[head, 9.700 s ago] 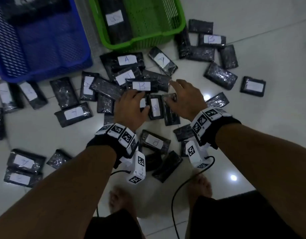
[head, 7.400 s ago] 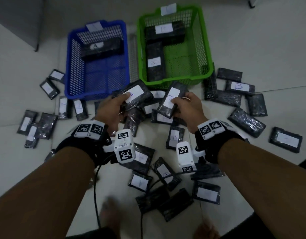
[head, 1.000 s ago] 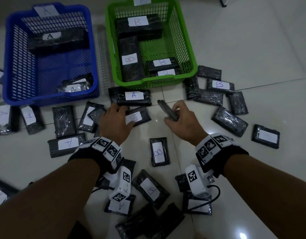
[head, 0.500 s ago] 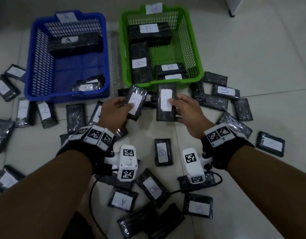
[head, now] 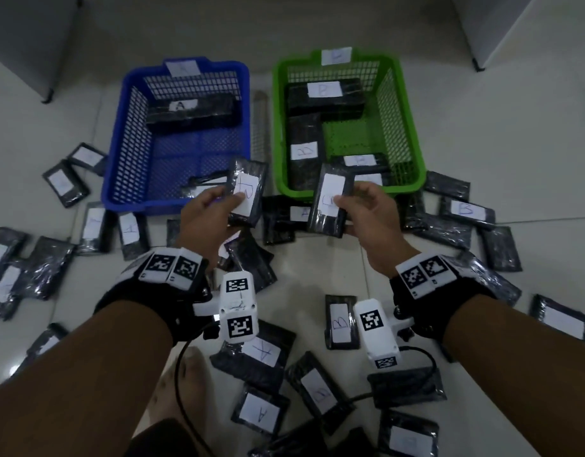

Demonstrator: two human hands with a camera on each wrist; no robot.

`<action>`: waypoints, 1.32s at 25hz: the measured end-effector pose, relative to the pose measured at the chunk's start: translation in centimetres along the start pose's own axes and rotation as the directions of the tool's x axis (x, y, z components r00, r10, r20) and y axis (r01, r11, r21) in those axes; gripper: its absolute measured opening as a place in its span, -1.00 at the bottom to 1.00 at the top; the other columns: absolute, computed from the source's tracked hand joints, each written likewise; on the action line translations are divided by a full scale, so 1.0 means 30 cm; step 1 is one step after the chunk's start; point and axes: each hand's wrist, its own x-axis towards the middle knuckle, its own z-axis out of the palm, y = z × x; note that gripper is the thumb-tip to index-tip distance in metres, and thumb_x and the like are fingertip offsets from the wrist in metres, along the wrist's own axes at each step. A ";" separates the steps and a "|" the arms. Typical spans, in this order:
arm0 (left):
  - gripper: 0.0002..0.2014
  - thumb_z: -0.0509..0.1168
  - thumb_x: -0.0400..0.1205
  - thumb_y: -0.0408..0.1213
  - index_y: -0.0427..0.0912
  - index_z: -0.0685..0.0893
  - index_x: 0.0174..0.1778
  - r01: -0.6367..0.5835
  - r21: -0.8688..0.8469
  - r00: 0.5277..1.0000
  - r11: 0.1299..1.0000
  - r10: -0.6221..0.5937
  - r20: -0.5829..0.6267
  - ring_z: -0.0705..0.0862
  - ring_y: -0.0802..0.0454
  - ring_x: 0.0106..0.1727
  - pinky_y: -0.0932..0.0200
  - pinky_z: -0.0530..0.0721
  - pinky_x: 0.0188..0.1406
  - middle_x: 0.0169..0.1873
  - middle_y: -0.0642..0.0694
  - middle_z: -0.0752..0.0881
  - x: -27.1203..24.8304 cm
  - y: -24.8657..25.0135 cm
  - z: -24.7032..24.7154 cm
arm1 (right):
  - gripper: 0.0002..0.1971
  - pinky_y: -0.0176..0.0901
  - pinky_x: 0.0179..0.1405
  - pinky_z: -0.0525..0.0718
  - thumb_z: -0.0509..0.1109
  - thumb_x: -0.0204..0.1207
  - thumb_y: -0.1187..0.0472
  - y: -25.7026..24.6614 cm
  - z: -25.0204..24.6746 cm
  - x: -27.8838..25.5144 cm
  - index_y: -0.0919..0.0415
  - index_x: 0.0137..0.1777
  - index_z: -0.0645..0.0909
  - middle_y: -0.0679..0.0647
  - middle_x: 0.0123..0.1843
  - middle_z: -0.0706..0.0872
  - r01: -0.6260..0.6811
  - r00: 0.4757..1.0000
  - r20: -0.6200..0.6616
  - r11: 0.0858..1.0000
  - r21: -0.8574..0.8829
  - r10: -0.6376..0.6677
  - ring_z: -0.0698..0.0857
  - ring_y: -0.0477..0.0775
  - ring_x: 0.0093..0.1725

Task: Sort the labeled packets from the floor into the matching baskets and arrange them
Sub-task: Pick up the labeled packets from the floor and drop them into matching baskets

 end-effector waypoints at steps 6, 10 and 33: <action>-0.87 0.47 0.56 -0.36 -0.13 0.72 -0.02 -0.228 0.200 0.973 0.953 0.228 0.024 0.78 -0.08 -0.20 -0.07 0.80 -0.08 -0.23 -0.06 0.81 0.080 0.069 0.091 | -0.65 -0.09 0.03 0.76 0.41 0.55 0.24 -0.105 -0.007 0.233 0.10 0.33 0.62 -0.05 0.02 0.77 0.374 0.839 -0.230 0.830 -0.415 -0.493 0.77 -0.03 -0.04; -0.72 0.44 0.58 -0.38 -0.23 0.69 0.21 -0.341 0.304 0.937 0.890 0.296 0.185 0.77 0.20 -0.21 0.31 0.75 -0.24 -0.04 -0.10 0.80 0.162 0.047 0.244 | -0.68 -0.22 -0.04 0.61 0.37 0.54 0.31 -0.094 -0.053 0.374 0.20 0.29 0.64 0.04 -0.03 0.74 0.252 0.897 -0.152 0.765 -0.592 -0.414 0.69 0.00 -0.06; -0.55 0.32 0.54 -0.18 -0.21 0.59 0.35 -0.662 0.719 0.722 0.211 0.437 0.537 0.46 -0.31 0.45 -0.22 0.47 0.40 0.46 -0.31 0.46 0.286 -0.019 0.835 | -0.77 0.01 -0.07 0.71 0.31 0.52 0.31 0.142 -0.604 0.151 0.12 0.13 0.67 0.04 0.13 0.69 0.217 0.718 -0.257 0.559 -0.800 -0.647 0.71 0.12 -0.04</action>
